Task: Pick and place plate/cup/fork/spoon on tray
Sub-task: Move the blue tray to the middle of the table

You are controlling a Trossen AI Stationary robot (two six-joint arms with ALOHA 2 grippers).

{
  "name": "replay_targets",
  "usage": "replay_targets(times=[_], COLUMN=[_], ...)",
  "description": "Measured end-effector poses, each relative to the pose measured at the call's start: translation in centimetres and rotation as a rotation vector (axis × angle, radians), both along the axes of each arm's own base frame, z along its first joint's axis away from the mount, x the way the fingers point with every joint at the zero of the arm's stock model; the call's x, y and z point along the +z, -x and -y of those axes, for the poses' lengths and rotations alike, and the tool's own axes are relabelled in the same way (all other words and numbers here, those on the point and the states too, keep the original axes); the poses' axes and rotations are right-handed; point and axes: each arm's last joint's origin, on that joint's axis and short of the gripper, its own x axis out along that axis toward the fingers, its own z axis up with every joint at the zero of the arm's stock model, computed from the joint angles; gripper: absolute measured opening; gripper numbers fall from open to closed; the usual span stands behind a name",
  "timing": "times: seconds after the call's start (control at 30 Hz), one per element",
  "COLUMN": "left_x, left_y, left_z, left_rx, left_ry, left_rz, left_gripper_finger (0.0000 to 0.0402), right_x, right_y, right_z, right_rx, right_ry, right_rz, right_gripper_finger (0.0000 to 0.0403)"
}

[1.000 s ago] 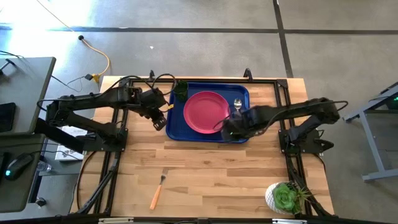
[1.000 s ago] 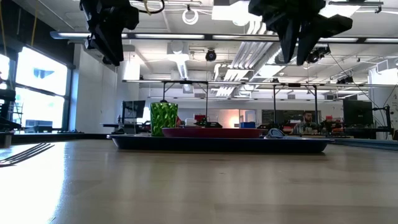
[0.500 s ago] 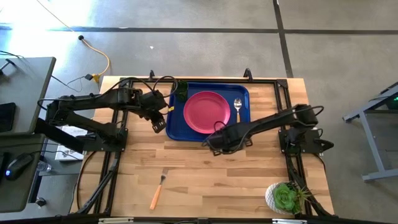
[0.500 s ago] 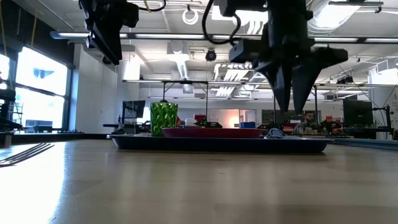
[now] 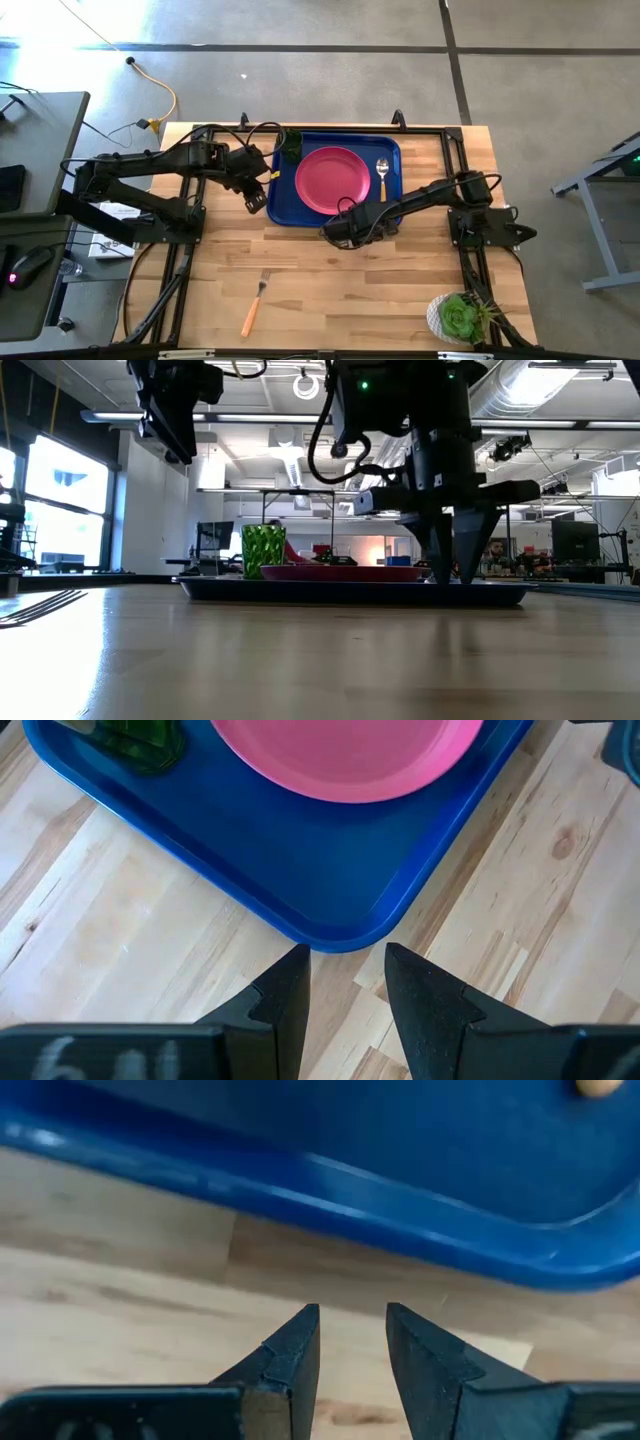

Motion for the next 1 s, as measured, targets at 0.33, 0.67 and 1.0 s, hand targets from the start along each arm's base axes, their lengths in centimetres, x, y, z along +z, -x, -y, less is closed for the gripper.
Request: replay_targets(times=[0.33,0.67,1.0], left_x=[0.0,0.0,0.0], left_y=[0.0,0.0,-0.1], left_z=[0.0,0.0,0.0], left_rx=[0.000,0.001,0.001], left_ry=[0.000,-0.001,-0.004], left_rz=[0.001,0.003,0.006], left_gripper_finger=[0.0120,0.0120,0.0120], right_x=[-0.1,-0.8,-1.2], right_y=[-0.3,-0.4,-0.6], right_z=[2.0,1.2,1.8], right_rx=[0.020,0.013,0.004], right_ry=[0.010,-0.011,-0.004], right_rz=[-0.007,-0.010,-0.023], right_gripper_finger=[0.0110,0.0110,0.0110])
